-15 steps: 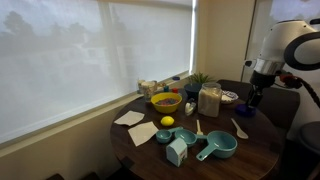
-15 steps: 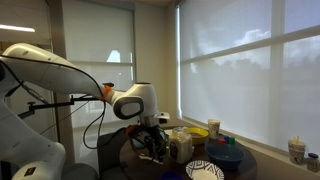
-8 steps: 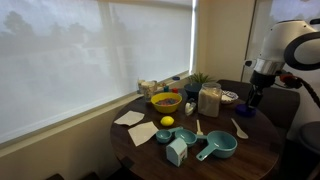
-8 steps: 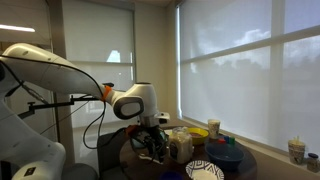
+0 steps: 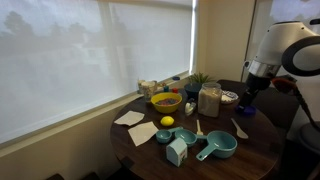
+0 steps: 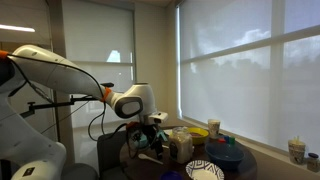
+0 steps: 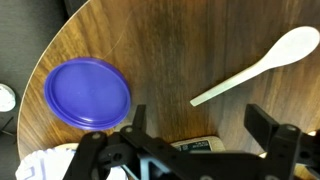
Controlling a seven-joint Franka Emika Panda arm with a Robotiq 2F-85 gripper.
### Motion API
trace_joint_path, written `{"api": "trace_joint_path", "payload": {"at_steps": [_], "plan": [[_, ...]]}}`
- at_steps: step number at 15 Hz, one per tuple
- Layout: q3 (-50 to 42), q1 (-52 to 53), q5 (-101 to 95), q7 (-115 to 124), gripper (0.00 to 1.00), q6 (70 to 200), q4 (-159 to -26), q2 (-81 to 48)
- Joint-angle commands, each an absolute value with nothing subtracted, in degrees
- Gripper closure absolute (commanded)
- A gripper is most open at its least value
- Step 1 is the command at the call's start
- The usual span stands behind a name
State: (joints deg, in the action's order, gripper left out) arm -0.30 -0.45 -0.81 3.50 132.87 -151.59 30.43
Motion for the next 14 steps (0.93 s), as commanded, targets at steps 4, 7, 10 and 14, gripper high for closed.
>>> {"api": "trace_joint_path", "payload": {"at_steps": [4, 7, 10, 14], "plan": [[2.9, -0.6, 4.1, 16.5, 0.00, 134.3, -150.4, 24.6], [3.9, -0.5, 5.3, 19.9, 0.00, 136.3, -149.9, 21.9], [4.3, -0.1, 7.4, 22.1, 0.00, 137.2, -148.6, 19.3], [4.3, 0.6, 10.9, 23.4, 0.00, 137.0, -146.3, 16.3]]}}
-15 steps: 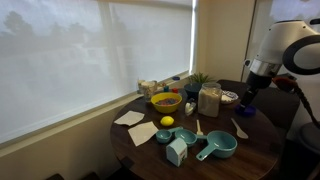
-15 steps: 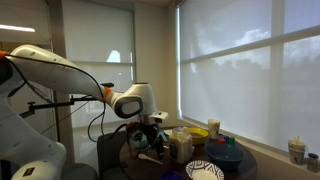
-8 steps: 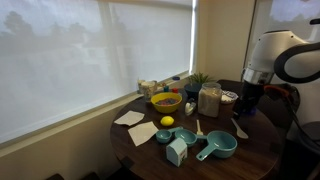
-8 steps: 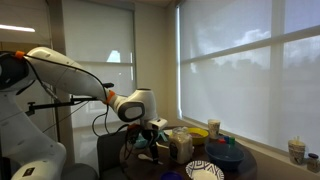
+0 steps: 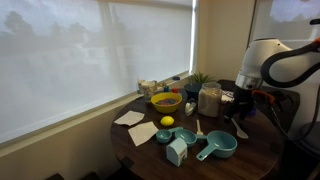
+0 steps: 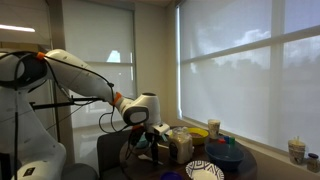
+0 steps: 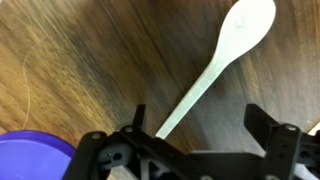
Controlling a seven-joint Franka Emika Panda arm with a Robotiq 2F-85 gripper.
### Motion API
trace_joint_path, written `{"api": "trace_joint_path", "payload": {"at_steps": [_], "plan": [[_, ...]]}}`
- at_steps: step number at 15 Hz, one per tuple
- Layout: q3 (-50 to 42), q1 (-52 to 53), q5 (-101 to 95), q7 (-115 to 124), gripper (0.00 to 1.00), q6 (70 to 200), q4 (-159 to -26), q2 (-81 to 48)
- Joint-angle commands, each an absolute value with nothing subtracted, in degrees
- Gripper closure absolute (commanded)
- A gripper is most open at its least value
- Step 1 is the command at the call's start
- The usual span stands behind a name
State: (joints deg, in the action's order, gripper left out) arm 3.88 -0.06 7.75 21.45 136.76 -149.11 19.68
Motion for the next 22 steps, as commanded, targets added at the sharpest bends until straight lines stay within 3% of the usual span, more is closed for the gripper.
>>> {"api": "trace_joint_path", "payload": {"at_steps": [1, 13, 15, 19, 20, 21, 22], "plan": [[4.3, 0.7, 11.4, 23.9, 0.00, 136.8, -145.8, 15.8], [6.0, 0.7, 10.0, 28.0, 0.00, 127.5, -141.7, 13.9], [6.3, 0.8, 10.5, 28.2, 0.26, 127.2, -141.6, 13.6], [6.6, 0.6, 10.0, 29.1, 0.56, 126.9, -141.4, 13.2], [6.5, 0.6, 9.8, 29.2, 0.58, 126.8, -141.4, 13.3], [6.5, 0.5, 9.7, 29.3, 0.48, 126.8, -141.3, 13.3], [6.4, 0.4, 9.6, 29.4, 0.63, 126.8, -141.2, 13.4]]}}
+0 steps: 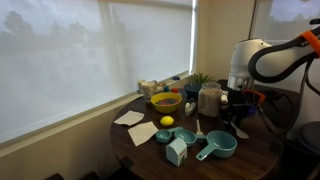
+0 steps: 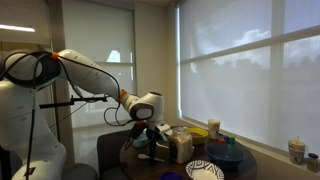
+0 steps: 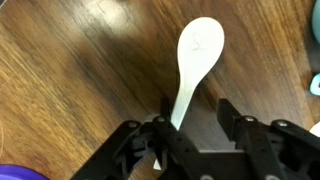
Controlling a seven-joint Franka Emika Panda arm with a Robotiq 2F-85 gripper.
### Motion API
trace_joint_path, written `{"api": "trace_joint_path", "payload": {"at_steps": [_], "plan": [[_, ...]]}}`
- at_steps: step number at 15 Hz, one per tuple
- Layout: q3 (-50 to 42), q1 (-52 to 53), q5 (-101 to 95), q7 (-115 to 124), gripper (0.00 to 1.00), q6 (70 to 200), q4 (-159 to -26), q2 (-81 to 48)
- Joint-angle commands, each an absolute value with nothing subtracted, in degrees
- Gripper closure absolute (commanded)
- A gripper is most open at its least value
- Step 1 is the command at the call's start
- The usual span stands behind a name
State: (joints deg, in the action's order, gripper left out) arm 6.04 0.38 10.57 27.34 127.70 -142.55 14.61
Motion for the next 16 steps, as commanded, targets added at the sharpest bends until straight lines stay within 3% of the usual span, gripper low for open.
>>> {"api": "trace_joint_path", "payload": {"at_steps": [1, 6, 15, 16], "plan": [[6.5, 0.4, 9.5, 29.5, 0.73, 126.8, -141.2, 13.4], [6.5, 0.1, 9.1, 30.1, 1.00, 126.6, -141.1, 13.4], [6.2, -0.7, 6.1, 30.4, 0.97, 124.3, -140.7, 16.0], [5.8, 0.1, 8.3, 28.3, 0.87, 126.8, -141.6, 14.8]]}}
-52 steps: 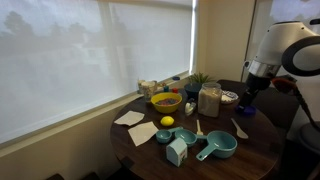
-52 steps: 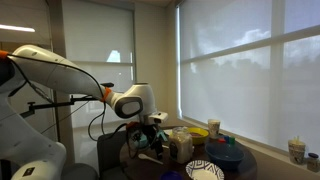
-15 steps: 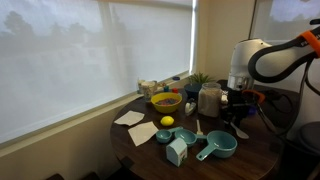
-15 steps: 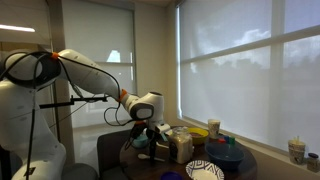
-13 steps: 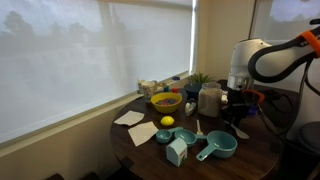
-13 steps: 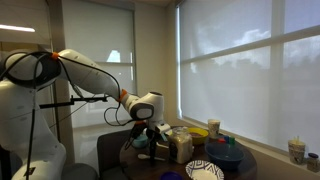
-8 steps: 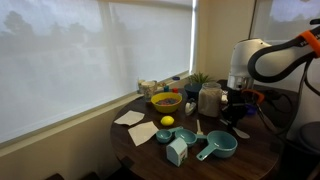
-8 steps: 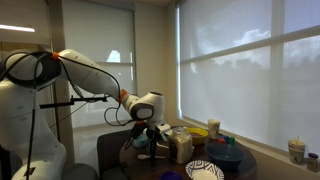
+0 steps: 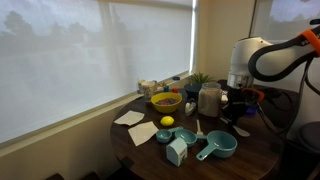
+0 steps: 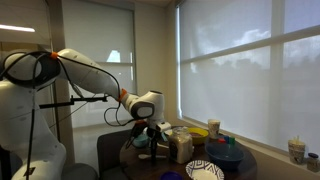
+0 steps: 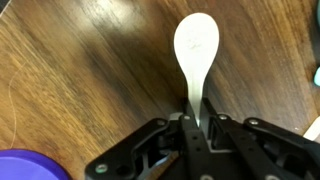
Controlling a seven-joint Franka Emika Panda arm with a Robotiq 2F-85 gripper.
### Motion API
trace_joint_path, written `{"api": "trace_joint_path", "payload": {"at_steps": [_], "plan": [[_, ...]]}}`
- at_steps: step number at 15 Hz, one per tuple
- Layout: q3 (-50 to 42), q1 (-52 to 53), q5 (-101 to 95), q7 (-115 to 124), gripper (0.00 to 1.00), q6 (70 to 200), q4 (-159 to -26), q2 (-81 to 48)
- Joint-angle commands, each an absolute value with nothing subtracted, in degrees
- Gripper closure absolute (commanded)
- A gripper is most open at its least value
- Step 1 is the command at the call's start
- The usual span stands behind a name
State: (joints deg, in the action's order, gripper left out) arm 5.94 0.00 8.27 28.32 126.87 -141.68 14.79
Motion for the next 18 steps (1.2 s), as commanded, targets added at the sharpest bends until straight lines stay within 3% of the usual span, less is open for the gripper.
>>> {"api": "trace_joint_path", "payload": {"at_steps": [1, 6, 7, 18], "plan": [[5.8, -0.1, 7.6, 28.6, 0.87, 126.3, -141.4, 15.0], [5.8, -0.4, 7.0, 28.9, 0.87, 125.7, -141.2, 15.5], [5.8, -0.4, 7.0, 28.9, 0.97, 125.7, -141.2, 15.5], [5.4, -4.9, 3.6, 39.0, 0.97, 119.8, -137.9, 23.6]]}}
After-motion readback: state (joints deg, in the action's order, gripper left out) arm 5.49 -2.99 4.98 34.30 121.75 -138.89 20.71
